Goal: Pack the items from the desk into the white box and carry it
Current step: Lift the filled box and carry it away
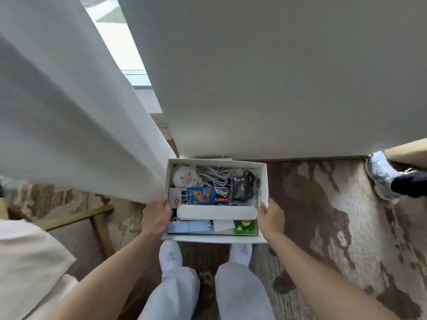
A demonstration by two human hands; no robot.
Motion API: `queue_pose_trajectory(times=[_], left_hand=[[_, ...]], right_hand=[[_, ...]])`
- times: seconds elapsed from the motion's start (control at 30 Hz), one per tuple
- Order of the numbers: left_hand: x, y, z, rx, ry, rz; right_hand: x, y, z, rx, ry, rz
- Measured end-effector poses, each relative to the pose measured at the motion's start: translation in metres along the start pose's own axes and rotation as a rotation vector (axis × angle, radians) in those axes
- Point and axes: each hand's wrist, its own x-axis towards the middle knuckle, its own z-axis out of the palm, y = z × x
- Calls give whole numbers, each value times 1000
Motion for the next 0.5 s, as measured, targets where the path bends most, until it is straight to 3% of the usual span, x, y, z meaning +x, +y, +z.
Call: queue_pose_trajectory(times=[0.27,0.5], left_hand=[[112,-32,70,-108,106,-168],[150,-40,89,-147,75,-211]], right_hand=[[120,-12,106,-119,3,-61],[159,-12,145,-164,104,-131]])
